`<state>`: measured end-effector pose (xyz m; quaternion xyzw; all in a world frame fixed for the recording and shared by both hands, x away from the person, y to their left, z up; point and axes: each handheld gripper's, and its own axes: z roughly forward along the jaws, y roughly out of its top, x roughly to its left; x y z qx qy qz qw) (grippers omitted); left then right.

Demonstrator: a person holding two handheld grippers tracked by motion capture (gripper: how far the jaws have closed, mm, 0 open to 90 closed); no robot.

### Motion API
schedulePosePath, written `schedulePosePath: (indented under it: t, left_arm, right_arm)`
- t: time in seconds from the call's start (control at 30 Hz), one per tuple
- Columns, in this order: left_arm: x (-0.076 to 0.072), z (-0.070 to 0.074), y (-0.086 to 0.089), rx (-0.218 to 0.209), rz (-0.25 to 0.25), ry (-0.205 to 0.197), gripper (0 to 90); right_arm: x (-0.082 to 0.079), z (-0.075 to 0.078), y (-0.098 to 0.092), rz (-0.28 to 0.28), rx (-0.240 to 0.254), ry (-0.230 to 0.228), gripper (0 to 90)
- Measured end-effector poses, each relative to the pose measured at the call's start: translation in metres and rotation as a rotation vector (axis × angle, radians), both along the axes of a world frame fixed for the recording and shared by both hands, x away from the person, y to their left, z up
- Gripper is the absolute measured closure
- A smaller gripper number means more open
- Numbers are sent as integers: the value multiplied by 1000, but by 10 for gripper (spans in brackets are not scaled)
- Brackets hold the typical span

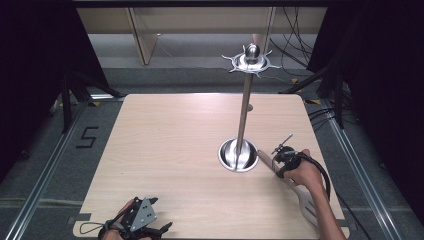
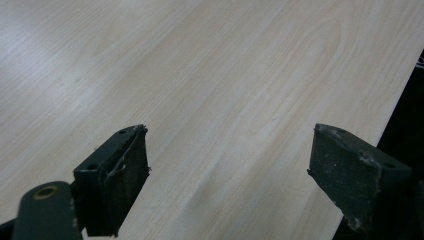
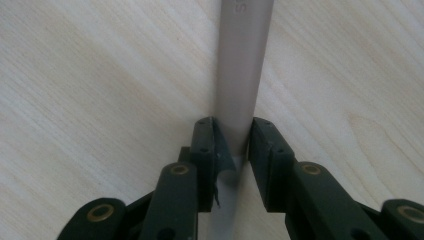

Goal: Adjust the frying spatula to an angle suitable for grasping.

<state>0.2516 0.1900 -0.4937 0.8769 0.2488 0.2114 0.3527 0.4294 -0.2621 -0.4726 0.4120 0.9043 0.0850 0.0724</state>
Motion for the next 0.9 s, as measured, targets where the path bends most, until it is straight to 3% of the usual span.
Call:
schedulePosePath:
  t: [0.07,0.1,0.2,0.27,0.3,0.33,0.37,0.43,0.53,0.6,0.67,0.7,0.77,0.83,0.9]
  left_arm:
    - [0,1,1,12,-3,-2,152]
    - [1,1,1,11,-3,-2,152]
    - [0,0,0,1,-1,0,152]
    - [0,0,0,-1,-1,0,152]
    - [0,0,0,-2,-1,-1,152]
    - [0,0,0,-2,-1,-1,152]
    - [1,1,0,6,-2,-1,152]
    - [0,0,0,0,1,0,152]
    - [1,1,1,11,0,-2,152]
    - [1,1,1,11,0,-9,152]
    - [0,1,1,-10,0,-3,152]
    - [1,1,1,-5,1,-4,152]
    - [1,1,1,-8,4,-7,152]
    - [1,1,1,-11,6,-6,152]
    - [1,1,1,-10,6,-7,152]
  right_arm:
    - [0,0,0,15,-6,-2,741]
    - [-2,2,0,38,29,-19,747]
    - [-6,6,-1,54,49,-50,748]
    - [-8,10,-1,38,47,-72,748]
    - [-11,16,-4,42,71,-108,749]
    - [-11,16,-4,42,71,-108,749]
    - [-16,24,-9,34,112,-137,749]
    - [-18,26,-10,30,123,-138,749]
    - [-26,36,-15,11,155,-187,749]
    - [-33,46,-20,30,187,-236,750]
    - [-35,48,-21,40,194,-247,750]
    - [-40,54,-23,32,230,-265,751]
    - [-42,57,-24,40,236,-286,750]
    - [-50,65,-27,54,257,-343,751]
    - [-54,69,-29,45,269,-345,751]
